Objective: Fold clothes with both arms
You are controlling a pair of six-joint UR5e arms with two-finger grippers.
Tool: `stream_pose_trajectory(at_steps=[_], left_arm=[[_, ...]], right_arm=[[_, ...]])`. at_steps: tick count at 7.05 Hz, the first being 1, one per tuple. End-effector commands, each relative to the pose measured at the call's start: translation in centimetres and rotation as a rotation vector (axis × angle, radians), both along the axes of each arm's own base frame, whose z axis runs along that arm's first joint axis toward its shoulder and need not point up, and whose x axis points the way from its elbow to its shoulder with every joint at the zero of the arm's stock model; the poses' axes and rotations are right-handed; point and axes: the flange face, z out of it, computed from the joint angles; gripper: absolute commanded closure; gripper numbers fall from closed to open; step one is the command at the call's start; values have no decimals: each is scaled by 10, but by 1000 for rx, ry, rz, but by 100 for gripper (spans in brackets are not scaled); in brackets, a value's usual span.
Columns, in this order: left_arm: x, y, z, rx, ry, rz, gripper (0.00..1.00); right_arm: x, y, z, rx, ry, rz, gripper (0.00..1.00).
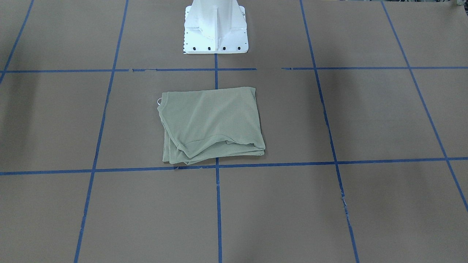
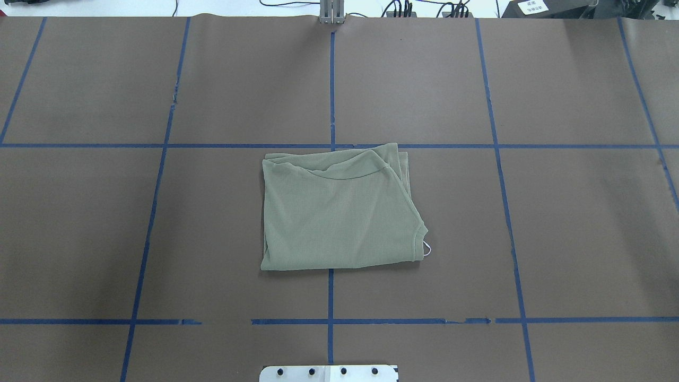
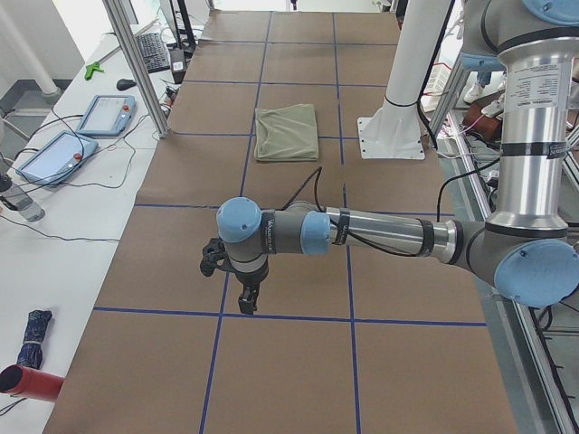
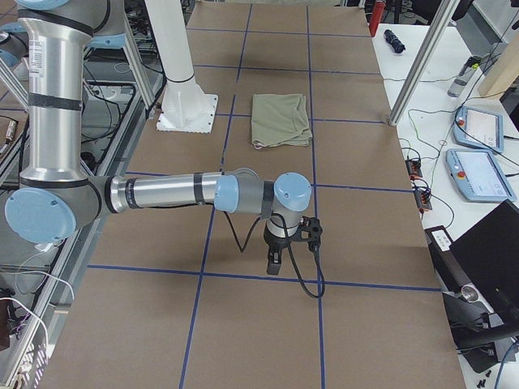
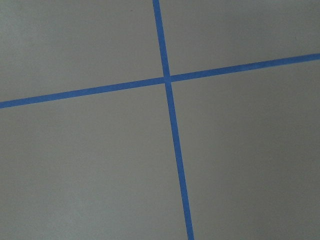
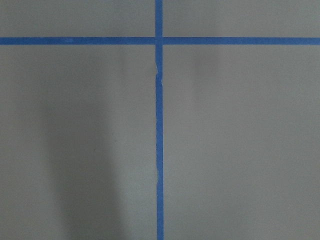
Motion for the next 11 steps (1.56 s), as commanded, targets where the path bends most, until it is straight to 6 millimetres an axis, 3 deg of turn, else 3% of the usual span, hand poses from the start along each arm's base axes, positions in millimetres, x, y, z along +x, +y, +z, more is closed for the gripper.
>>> stream_pose_trajectory(at_steps=[1, 7, 9, 11], left_arm=[[0, -4, -6, 15, -2, 2, 0], [-1, 3, -13, 28, -4, -1, 0], [-1, 5, -5, 10, -4, -1, 0], [-1, 19, 10, -21, -7, 0, 0]], right_arm=[[0, 0, -1, 1, 0, 1, 0], [0, -3, -5, 42, -2, 1, 0], [-1, -7, -9, 53, -4, -1, 0], [-1, -8, -24, 81, -7, 0, 0]])
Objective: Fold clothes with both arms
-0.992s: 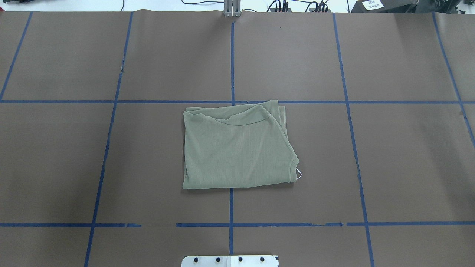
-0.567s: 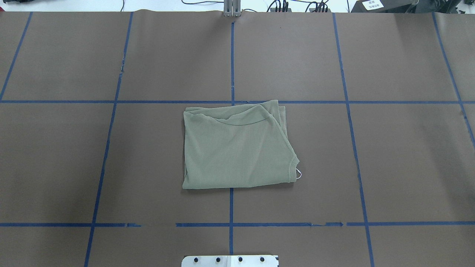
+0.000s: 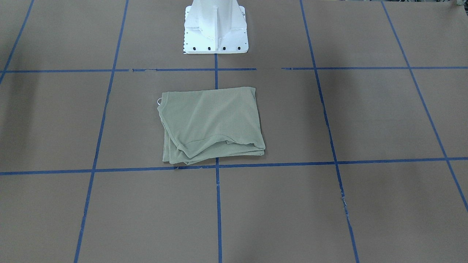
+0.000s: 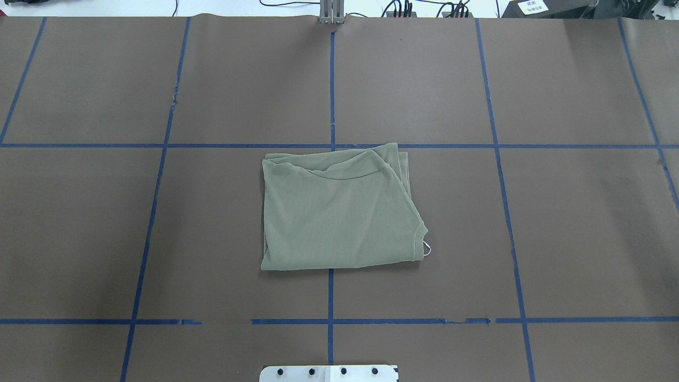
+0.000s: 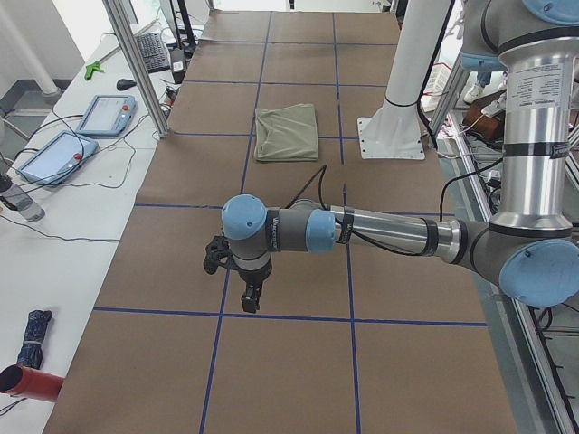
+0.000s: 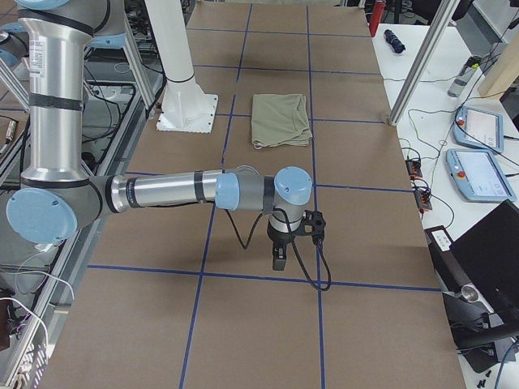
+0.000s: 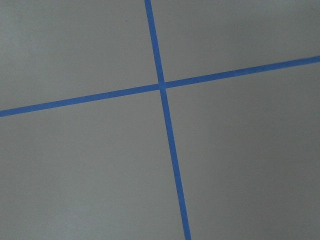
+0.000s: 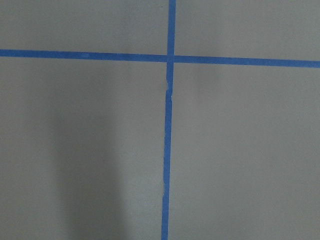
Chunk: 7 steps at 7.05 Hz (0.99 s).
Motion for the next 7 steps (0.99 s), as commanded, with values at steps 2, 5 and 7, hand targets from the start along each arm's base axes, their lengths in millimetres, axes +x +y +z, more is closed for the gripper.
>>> stream_pose_trajectory(at_steps=[2, 5, 7], left_arm=[[-6, 9, 11, -15, -68, -2, 0], [-5, 8, 10, -12, -68, 1, 0], [-5, 7, 13, -18, -67, -1, 0]], right_arm=[[-1, -2, -21, 22, -28, 19, 0], [-3, -4, -30, 16, -25, 47, 0], [-2, -4, -27, 10, -25, 48, 0]])
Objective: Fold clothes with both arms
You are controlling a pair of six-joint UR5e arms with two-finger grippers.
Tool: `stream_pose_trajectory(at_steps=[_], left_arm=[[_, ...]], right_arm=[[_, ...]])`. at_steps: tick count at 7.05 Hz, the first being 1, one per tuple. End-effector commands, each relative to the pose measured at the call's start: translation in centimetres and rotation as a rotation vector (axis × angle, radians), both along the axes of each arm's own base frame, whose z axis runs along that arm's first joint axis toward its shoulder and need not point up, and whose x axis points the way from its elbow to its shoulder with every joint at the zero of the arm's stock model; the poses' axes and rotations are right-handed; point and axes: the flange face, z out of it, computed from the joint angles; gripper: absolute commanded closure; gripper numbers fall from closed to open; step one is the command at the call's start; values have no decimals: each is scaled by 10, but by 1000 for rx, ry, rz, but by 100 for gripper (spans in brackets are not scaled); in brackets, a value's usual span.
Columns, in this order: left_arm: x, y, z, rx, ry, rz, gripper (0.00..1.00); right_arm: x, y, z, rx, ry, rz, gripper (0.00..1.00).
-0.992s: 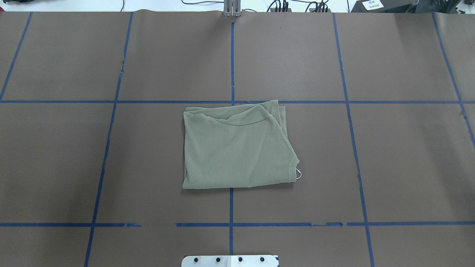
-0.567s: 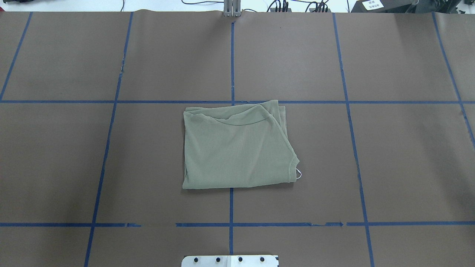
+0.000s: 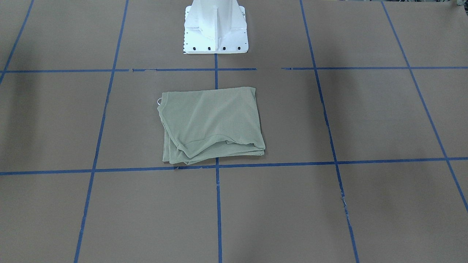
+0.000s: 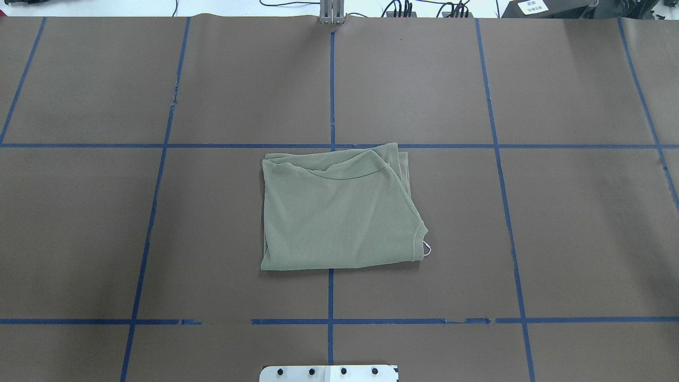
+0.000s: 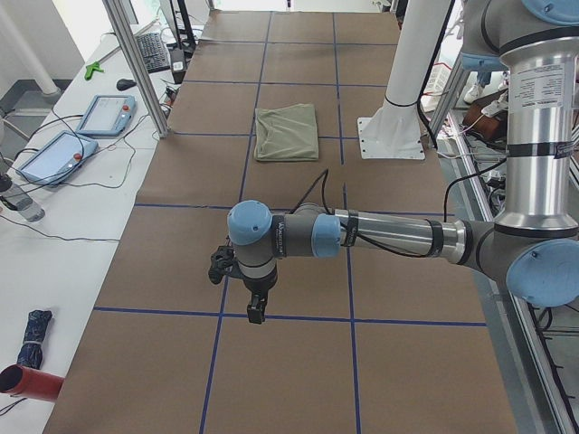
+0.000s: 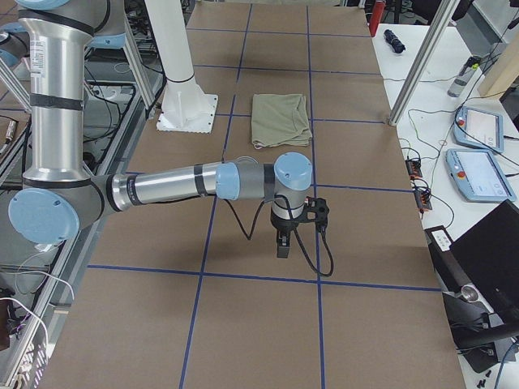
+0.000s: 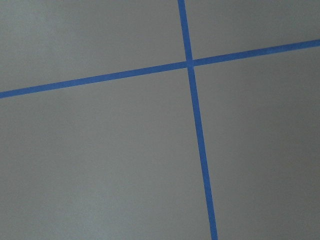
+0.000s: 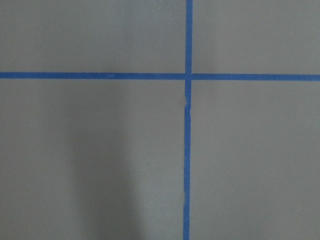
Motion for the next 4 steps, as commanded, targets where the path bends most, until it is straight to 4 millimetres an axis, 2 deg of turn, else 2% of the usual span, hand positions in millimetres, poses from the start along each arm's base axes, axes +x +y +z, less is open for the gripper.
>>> stream_pose_trajectory(at_steps=[1, 2, 4], left_arm=[[1, -1, -2, 3, 10, 1, 0], [1, -1, -2, 4, 10, 0, 0], [2, -6, -12, 24, 11, 0, 0]], right_arm=[[0, 1, 2, -2, 0, -1, 0], [1, 4, 6, -2, 3, -9, 0], [1, 4, -1, 15, 3, -12, 0]])
